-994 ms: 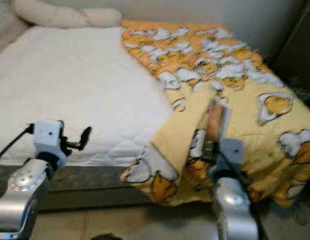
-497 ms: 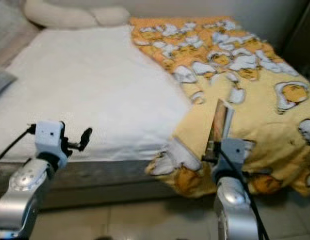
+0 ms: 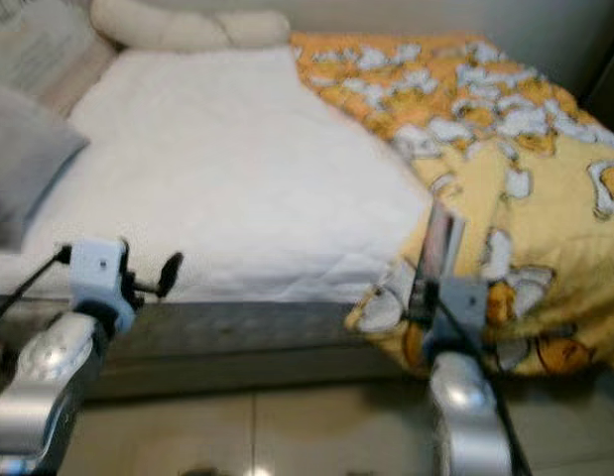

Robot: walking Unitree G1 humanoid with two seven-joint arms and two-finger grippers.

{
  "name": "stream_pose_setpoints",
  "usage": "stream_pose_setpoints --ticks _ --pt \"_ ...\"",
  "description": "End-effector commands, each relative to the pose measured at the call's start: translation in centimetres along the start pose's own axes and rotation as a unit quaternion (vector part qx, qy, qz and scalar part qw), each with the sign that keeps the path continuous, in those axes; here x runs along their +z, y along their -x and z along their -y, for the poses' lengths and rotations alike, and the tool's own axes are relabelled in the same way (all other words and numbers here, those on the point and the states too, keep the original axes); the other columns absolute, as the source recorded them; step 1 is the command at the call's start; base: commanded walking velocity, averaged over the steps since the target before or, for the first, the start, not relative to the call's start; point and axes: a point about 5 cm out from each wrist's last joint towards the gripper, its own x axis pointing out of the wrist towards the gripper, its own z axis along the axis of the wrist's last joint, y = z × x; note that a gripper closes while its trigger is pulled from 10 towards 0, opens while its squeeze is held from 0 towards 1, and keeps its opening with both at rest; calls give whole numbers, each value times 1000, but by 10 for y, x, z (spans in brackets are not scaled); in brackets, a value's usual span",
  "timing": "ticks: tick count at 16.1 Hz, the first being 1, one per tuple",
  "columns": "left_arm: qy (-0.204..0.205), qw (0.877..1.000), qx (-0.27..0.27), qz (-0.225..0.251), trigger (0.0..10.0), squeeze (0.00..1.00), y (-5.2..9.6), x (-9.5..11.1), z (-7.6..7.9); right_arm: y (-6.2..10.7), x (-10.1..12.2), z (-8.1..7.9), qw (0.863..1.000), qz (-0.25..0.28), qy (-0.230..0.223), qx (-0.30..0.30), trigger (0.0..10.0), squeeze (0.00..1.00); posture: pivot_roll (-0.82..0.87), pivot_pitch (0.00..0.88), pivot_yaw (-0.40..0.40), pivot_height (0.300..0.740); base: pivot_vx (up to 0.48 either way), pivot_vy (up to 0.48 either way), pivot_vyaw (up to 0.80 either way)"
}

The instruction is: Clean up the room

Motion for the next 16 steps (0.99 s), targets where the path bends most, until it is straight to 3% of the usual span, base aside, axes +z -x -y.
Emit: stream_pose_setpoints --ticks 1,16 --pt "0 1000 -3 7 10000 98 -2 4 2 -1 13 -2 1000 30 0 7 10000 0 -19 0 -2 740 0 386 0" --pt "-16 1000 -4 16 10000 90 -6 5 5 -10 19 5 999 44 6 -5 10000 0 -27 0 6 740 0 355 0"
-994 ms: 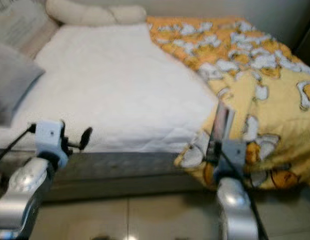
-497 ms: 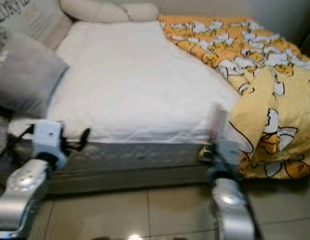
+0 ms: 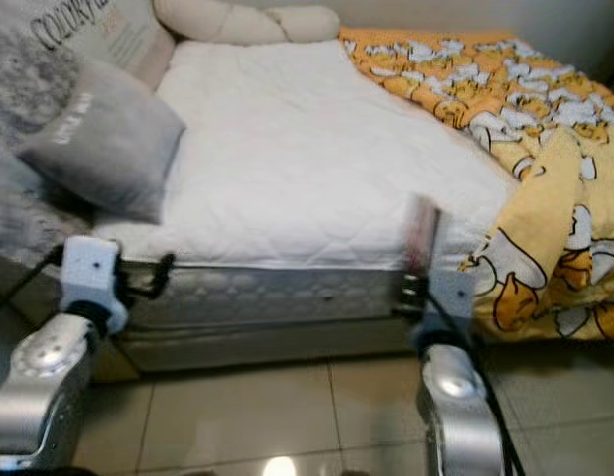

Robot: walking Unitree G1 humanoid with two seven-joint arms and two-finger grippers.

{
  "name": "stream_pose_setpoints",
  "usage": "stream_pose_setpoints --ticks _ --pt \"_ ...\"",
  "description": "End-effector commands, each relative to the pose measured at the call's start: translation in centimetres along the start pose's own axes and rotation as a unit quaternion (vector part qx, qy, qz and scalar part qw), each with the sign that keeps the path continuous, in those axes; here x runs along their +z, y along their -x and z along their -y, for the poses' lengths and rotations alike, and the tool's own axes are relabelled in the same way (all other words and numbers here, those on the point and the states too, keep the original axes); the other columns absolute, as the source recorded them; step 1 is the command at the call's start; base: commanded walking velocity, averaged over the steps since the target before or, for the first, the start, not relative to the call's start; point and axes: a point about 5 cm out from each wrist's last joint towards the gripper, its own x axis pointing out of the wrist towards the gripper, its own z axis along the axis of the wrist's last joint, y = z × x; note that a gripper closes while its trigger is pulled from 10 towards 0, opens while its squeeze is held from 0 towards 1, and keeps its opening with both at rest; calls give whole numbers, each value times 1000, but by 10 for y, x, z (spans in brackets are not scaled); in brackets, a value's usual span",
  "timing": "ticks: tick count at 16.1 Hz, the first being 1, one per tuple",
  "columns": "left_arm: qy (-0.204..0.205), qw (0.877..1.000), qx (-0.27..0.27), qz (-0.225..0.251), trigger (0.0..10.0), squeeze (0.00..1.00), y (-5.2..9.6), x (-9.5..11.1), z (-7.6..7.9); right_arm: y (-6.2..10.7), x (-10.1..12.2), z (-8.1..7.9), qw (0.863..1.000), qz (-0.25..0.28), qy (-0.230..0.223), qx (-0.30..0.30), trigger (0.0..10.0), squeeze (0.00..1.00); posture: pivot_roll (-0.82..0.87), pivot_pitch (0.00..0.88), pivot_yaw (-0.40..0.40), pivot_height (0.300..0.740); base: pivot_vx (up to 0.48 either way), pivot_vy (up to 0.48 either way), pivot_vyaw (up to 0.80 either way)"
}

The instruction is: Clean up the room

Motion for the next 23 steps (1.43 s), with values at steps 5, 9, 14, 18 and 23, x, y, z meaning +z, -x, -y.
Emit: stream_pose_setpoints --ticks 5,9,14,18,23 --pt "-2 1000 -4 18 10000 102 -6 5 6 -5 16 9 999 37 16 -9 10000 0 -27 0 9 740 0 0 0" --pt "10 1000 -1 27 10000 118 -6 7 5 -7 20 7 998 44 32 -7 10000 0 -27 0 9 740 64 0 0" --pt "18 999 4 28 10000 114 -7 7 4 -7 22 1 998 48 39 4 10000 0 -30 0 14 740 282 0 0" --pt "18 1000 2 25 10000 118 -7 6 4 -7 21 3 998 48 46 1 10000 0 -32 0 15 740 298 0 0" --pt "23 999 3 24 10000 118 -9 6 5 -10 21 9 998 47 48 -5 10000 0 -36 0 16 740 305 0 0"
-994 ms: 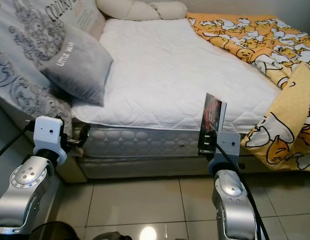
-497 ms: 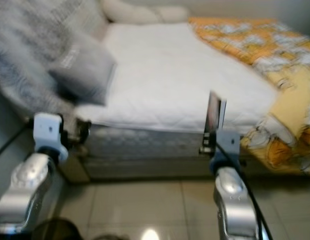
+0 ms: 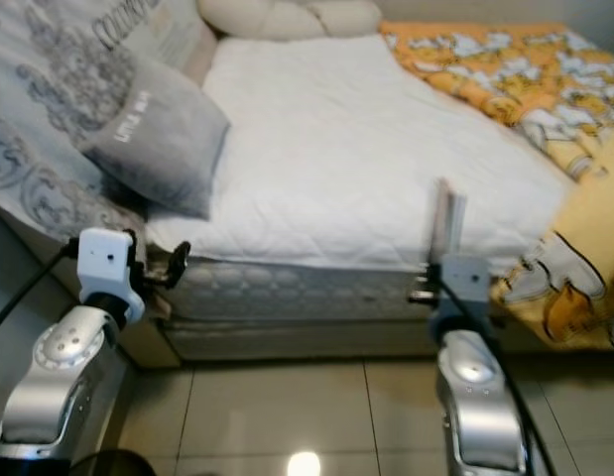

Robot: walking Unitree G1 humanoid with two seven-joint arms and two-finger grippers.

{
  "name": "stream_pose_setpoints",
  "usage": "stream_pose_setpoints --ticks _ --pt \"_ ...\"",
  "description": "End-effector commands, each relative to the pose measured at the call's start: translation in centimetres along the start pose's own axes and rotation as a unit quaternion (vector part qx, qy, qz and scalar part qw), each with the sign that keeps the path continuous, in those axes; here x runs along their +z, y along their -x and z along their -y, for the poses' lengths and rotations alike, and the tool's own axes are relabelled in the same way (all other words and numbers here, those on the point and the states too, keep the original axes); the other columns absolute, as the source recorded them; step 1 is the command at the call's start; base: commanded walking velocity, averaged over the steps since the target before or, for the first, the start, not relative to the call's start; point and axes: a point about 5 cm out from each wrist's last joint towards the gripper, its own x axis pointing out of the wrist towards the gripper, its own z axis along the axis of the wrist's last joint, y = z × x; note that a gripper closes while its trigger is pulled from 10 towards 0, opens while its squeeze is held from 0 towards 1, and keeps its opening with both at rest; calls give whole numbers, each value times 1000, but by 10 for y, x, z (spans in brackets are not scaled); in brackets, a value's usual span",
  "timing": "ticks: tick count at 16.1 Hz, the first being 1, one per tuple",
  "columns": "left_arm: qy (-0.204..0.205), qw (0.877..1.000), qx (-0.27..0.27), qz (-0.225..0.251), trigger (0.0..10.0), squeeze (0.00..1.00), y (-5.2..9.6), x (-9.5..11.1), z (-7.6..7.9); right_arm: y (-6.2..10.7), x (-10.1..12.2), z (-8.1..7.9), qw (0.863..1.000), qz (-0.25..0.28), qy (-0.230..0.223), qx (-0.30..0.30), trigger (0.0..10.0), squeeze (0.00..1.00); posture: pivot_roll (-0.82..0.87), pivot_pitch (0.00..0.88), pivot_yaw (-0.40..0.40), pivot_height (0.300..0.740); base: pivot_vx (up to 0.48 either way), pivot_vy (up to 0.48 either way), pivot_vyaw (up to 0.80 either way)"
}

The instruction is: Clean up the room

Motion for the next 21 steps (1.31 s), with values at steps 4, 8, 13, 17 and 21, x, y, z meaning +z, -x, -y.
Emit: stream_pose_setpoints --ticks 4,8,13,17,21 --pt "-5 1000 11 -2 10000 118 -6 2 -6 -6 14 -13 999 29 -7 21 10000 0 -31 0 17 740 307 0 0" --pt "-7 1000 10 1 10000 118 -9 4 -8 -9 16 -15 999 34 -7 23 10000 0 -27 0 20 740 306 0 0" --pt "-11 1000 7 6 10000 114 -10 6 -8 -9 18 -18 999 40 -8 24 10000 0 -30 0 25 740 305 0 0" --pt "-7 1000 4 6 10000 114 -10 5 -6 -8 18 -16 999 42 -7 24 10000 0 -36 0 26 740 303 0 0" --pt "-7 1000 3 5 10000 110 -10 5 -6 -8 17 -15 999 41 -9 26 10000 0 -34 0 25 740 305 0 0"
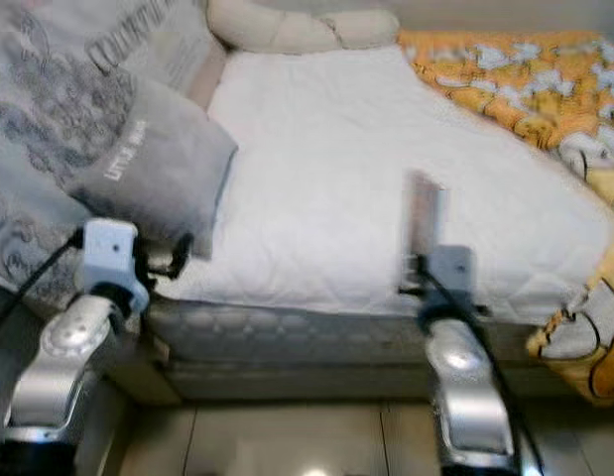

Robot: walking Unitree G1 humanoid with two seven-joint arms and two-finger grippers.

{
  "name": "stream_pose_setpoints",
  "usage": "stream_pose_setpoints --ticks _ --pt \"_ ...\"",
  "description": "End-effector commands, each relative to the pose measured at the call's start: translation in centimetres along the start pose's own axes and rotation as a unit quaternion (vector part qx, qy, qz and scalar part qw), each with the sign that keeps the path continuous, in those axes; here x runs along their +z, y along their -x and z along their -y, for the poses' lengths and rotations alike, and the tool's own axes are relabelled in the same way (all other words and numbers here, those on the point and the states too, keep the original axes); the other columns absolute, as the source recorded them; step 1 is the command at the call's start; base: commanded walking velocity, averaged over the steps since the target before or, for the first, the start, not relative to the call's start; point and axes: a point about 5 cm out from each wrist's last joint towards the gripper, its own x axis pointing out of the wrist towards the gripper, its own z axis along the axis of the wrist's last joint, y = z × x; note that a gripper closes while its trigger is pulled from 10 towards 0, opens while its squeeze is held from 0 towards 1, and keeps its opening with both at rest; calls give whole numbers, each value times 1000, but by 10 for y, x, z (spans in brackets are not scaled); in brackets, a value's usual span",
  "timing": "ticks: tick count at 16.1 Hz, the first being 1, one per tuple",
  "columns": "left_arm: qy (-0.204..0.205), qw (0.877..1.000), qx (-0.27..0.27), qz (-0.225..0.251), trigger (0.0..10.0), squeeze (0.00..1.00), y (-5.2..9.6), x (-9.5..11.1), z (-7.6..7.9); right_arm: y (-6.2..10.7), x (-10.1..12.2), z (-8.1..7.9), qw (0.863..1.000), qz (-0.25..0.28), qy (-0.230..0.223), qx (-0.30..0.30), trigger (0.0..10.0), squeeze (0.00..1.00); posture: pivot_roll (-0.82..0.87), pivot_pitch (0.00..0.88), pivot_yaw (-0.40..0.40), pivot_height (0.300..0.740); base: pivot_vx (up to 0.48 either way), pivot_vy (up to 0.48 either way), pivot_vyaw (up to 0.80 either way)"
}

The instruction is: Clean up the room

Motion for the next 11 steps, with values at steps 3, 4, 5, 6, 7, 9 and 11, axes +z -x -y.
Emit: stream_pose_setpoints --ticks 3,4,5,6,7,9,11 --pt "-8 1000 12 2 10000 110 1 3 -11 0 13 -10 999 32 -6 16 10000 0 -31 0 26 740 307 0 0" --pt "-9 1000 12 2 10000 114 1 3 -11 0 13 -10 999 32 -6 16 10000 0 -32 0 27 740 311 0 0" --pt "-9 1000 11 2 10000 114 1 3 -10 -1 14 -11 999 32 -5 17 10000 0 -33 0 27 740 304 0 0" --pt "-8 1000 10 2 10000 114 1 3 -10 -1 14 -11 999 32 -4 18 10000 0 -33 0 27 740 304 0 0" --pt "-9 1000 9 2 10000 114 1 3 -9 -1 14 -11 999 33 -4 18 10000 0 -33 0 28 740 307 0 0" --pt "-8 1000 8 2 10000 114 1 3 -8 -1 14 -10 999 33 -4 18 10000 0 -35 0 27 740 307 0 0" --pt "-6 1000 7 1 10000 114 1 2 -8 -2 14 -10 999 34 -2 21 10000 0 -36 0 27 740 307 0 0"
